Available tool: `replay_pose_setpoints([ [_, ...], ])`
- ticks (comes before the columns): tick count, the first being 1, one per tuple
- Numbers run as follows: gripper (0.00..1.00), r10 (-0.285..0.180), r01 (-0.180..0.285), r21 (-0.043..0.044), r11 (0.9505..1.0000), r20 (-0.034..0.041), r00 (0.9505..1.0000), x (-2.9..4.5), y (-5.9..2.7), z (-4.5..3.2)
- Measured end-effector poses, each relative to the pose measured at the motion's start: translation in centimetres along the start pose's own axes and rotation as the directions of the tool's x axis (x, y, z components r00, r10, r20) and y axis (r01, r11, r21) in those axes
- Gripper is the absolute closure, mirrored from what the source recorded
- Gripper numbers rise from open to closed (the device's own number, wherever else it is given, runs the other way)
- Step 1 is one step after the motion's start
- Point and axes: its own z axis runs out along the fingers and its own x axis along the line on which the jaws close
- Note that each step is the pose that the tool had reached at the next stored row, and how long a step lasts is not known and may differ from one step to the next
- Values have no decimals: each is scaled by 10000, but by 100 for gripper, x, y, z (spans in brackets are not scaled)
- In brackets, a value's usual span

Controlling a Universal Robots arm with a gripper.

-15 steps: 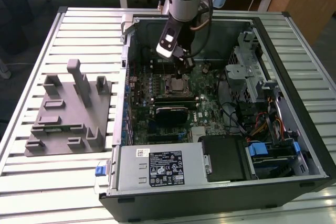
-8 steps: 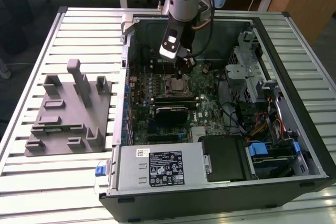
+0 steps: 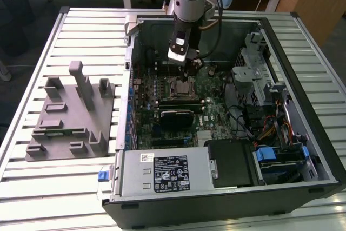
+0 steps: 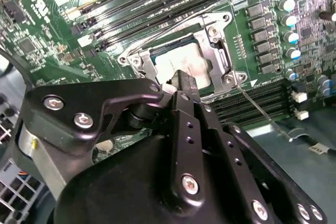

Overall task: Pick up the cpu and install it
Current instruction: 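Close the cpu cover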

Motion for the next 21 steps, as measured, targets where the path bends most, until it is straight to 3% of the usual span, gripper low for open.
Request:
replay_pose_setpoints([
  [6, 89, -867, 867, -8, 9962, 22, 9962, 0, -1, 0],
  [11, 89, -1757, 1757, -39, 9844, 22, 9844, 0, -1, 1],
  [16, 89, -2648, 2648, -78, 9643, 19, 9643, 1, -1, 3],
  [21, 89, -3518, 3518, -111, 9360, 22, 9361, 1, -1, 5],
])
